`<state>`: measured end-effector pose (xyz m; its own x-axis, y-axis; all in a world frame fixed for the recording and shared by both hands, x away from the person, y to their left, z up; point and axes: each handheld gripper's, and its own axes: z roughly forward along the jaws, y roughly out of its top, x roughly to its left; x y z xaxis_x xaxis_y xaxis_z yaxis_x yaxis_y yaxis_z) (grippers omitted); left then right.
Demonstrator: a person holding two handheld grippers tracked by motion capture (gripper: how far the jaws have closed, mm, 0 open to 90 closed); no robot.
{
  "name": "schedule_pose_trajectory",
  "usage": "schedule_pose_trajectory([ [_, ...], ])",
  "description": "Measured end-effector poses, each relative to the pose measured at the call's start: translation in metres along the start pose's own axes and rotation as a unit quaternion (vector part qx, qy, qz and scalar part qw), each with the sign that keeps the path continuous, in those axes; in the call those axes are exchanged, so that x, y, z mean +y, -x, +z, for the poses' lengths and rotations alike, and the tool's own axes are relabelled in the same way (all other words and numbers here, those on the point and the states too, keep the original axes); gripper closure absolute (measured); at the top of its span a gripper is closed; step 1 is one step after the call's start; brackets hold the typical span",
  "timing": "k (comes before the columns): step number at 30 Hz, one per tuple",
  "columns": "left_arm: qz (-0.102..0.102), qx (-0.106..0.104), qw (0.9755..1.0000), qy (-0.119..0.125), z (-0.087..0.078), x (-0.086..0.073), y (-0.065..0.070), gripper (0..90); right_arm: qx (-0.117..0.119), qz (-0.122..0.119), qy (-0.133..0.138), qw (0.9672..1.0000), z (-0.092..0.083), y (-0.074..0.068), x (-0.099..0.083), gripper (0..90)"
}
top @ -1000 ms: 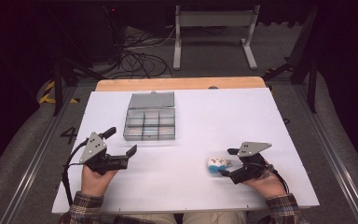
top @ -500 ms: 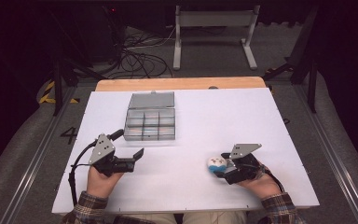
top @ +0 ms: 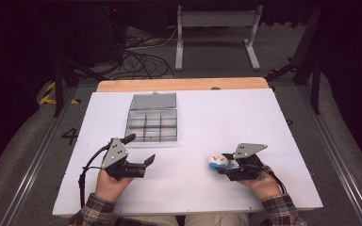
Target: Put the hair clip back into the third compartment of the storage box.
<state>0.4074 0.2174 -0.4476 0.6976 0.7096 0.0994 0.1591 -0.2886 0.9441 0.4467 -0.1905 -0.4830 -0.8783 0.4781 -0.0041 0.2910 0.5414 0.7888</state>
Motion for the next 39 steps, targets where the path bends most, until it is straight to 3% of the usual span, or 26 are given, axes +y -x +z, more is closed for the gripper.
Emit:
schedule_pose_trajectory([
  [5, 0.018, -0.011, 0.9997, -0.007, 0.007, 0.001, 0.009, 6.3, -0.003, 0.008, 0.006, 0.9999, -0.003, -0.003, 0.005, 43.4],
  [14, 0.033, -0.028, 0.999, -0.009, 0.014, 0.002, 0.021, 9.2, -0.002, 0.034, 0.026, 0.9991, -0.005, -0.006, 0.017, 43.9],
  [16, 0.03, -0.035, 0.9989, -0.006, 0.015, 0.003, 0.024, 10.4, -0.002, 0.035, 0.03, 0.9989, -0.006, -0.006, 0.018, 44.0],
  [27, 0.056, -0.057, 0.9968, -0.009, 0.026, 0.006, 0.038, 10.2, 0.009, 0.028, 0.051, 0.9983, -0.007, -0.019, 0.039, 44.3],
  [39, 0.101, -0.089, 0.9908, -0.007, 0.037, 0.012, 0.054, 9.6, 0.041, 0.03, 0.047, 0.9976, 0.004, -0.033, 0.062, 44.2],
])
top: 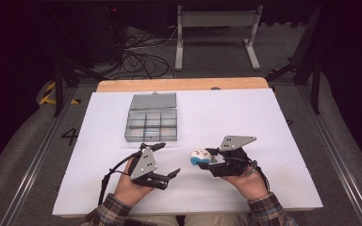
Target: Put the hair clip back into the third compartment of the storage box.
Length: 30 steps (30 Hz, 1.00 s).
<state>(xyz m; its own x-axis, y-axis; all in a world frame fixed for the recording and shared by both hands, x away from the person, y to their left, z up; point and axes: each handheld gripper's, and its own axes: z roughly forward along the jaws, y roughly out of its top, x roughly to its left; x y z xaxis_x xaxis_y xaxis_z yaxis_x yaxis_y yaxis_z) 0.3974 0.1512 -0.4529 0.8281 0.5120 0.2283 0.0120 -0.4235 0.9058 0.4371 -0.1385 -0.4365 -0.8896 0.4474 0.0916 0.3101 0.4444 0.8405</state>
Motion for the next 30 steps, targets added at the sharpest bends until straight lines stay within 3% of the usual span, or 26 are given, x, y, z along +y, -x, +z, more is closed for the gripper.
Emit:
schedule_pose_trajectory([
  [8, 0.035, -0.005, 0.9993, -0.009, 0.01, 0.004, 0.009, 11.3, 0.026, 0.012, -0.004, 0.9996, 0.007, -0.007, 0.011, 44.2],
  [15, 0.067, -0.003, 0.9977, -0.011, 0.014, 0.006, 0.014, 14.4, 0.061, 0.041, -0.018, 0.9971, 0.015, -0.014, 0.02, 44.2],
  [19, 0.09, 0.001, 0.9959, -0.009, 0.013, 0.005, 0.016, 18.0, 0.065, 0.062, -0.028, 0.9956, 0.017, -0.013, 0.022, 44.2],
  [23, 0.119, -0.002, 0.9929, -0.007, 0.014, 0.005, 0.02, 24.6, 0.07, 0.08, -0.031, 0.9938, 0.019, -0.01, 0.021, 44.2],
  [30, 0.164, -0.003, 0.9863, -0.009, 0.017, 0.005, 0.028, 31.8, 0.087, 0.089, -0.042, 0.9913, 0.024, -0.012, 0.022, 44.2],
])
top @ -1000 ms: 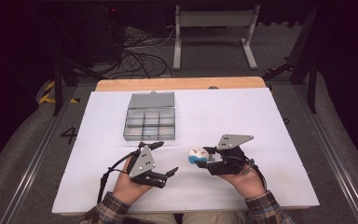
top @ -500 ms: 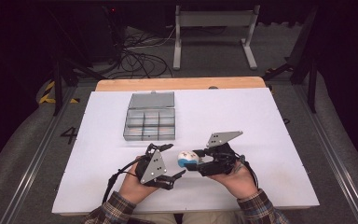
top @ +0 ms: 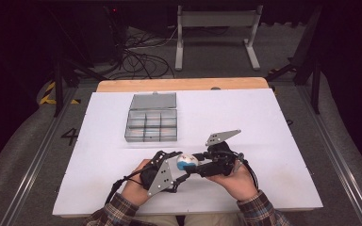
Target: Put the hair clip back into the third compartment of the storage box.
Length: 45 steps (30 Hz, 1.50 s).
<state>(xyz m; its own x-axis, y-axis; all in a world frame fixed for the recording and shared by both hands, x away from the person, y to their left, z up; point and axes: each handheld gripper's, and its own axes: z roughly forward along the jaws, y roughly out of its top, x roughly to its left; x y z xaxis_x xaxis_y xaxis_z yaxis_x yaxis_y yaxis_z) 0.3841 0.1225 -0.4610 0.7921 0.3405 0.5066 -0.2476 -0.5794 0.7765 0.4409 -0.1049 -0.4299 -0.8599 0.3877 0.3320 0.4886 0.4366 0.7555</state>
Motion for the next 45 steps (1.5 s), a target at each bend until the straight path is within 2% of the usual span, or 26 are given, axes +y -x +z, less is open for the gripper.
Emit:
schedule_pose_trajectory([
  [5, 0.026, 0.004, 0.9996, -0.004, 0.0, 0.0, 0.002, 41.4, 0.013, 0.006, -0.007, 0.9999, 0.003, -0.001, 0.0, 44.0],
  [9, 0.035, 0.008, 0.9993, -0.005, 0.0, 0.0, 0.003, 46.2, 0.016, 0.011, -0.004, 0.9998, 0.003, 0.0, 0.0, 43.7],
  [11, 0.039, 0.012, 0.9991, -0.005, 0.0, 0.0, 0.003, 51.5, 0.02, 0.014, 0.0, 0.9997, 0.002, 0.001, 0.0, 41.7],
  [16, 0.039, 0.012, 0.9991, -0.004, -0.001, 0.0, 0.002, 53.8, 0.025, 0.015, 0.008, 0.9995, 0.0, 0.003, -0.001, 39.5],
  [21, 0.021, 0.021, 0.9996, -0.002, -0.002, -0.001, -0.004, 55.2, 0.028, 0.013, 0.021, 0.9993, -0.004, 0.005, -0.003, 35.9],
  [24, 0.008, 0.029, 0.9995, -0.002, -0.004, -0.002, -0.008, 55.4, 0.017, 0.005, 0.03, 0.9994, -0.009, 0.006, -0.004, 32.0],
  [25, 0.004, 0.031, 0.9995, -0.003, -0.004, -0.002, -0.009, 55.5, 0.003, -0.005, 0.042, 0.9991, -0.013, 0.006, -0.005, 29.5],
  [26, 0.0, 0.035, 0.9994, -0.002, -0.004, -0.003, -0.011, 55.5, 0.003, -0.005, 0.042, 0.9991, -0.013, 0.006, -0.005, 29.5],
  [33, -0.033, 0.045, 0.9984, -0.008, -0.003, -0.004, -0.017, 56.7, -0.045, -0.025, 0.077, 0.9957, -0.025, 0.009, -0.011, 21.0],
  [34, -0.036, 0.046, 0.9982, -0.011, -0.003, -0.004, -0.018, 56.7, -0.045, -0.025, 0.077, 0.9957, -0.025, 0.009, -0.011, 21.0],
  [38, -0.05, 0.049, 0.9974, -0.016, -0.001, -0.004, -0.021, 57.1, -0.069, -0.037, 0.093, 0.9926, -0.031, 0.011, -0.014, 17.0],
  [39, -0.054, 0.052, 0.9971, -0.018, -0.001, -0.004, -0.022, 57.3, -0.085, -0.043, 0.099, 0.9905, -0.033, 0.012, -0.016, 14.1],
  [42, -0.059, 0.059, 0.9963, -0.021, -0.001, -0.004, -0.026, 57.6, -0.096, -0.048, 0.105, 0.9886, -0.036, 0.013, -0.018, 11.2],
  [44, -0.065, 0.061, 0.9959, -0.02, 0.0, -0.004, -0.028, 57.8, -0.118, -0.051, 0.115, 0.9851, -0.04, 0.016, -0.022, 7.8],
  [45, -0.066, 0.062, 0.9957, -0.02, 0.0, -0.004, -0.029, 57.8, -0.118, -0.051, 0.115, 0.9851, -0.04, 0.016, -0.022, 7.8],
])
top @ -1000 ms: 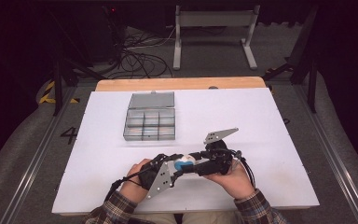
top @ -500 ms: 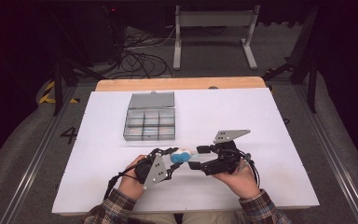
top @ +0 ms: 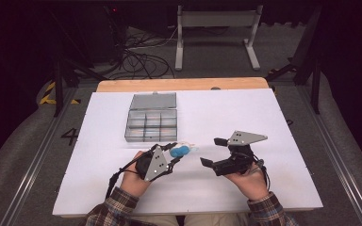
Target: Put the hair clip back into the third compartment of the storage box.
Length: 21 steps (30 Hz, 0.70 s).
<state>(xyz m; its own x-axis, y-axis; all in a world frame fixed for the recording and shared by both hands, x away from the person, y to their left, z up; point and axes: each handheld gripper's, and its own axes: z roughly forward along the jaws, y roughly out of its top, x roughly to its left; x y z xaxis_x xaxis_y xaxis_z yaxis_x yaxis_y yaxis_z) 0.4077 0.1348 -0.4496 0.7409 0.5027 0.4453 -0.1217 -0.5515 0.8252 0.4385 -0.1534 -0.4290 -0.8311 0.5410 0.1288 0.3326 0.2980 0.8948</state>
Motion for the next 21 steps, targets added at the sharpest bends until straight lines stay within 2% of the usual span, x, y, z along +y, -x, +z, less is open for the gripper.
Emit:
schedule_pose_trajectory([
  [7, -0.015, 0.012, 0.9998, 0.002, 0.002, 0.003, -0.007, 57.8, -0.042, -0.003, 0.018, 0.999, -0.015, 0.012, -0.009, 2.8],
  [12, -0.028, 0.022, 0.9994, 0.002, 0.004, 0.004, -0.013, 57.8, -0.059, 0.0, 0.032, 0.9978, -0.024, 0.018, -0.014, 1.4],
  [16, -0.05, 0.03, 0.9983, 0.005, 0.006, 0.004, -0.021, 57.7, -0.081, 0.001, 0.044, 0.9958, -0.034, 0.026, -0.021, 0.0],
  [21, -0.076, 0.035, 0.9965, 0.001, 0.009, 0.004, -0.028, 57.7, -0.092, 0.002, 0.052, 0.9944, -0.042, 0.032, -0.026, 0.0],
])
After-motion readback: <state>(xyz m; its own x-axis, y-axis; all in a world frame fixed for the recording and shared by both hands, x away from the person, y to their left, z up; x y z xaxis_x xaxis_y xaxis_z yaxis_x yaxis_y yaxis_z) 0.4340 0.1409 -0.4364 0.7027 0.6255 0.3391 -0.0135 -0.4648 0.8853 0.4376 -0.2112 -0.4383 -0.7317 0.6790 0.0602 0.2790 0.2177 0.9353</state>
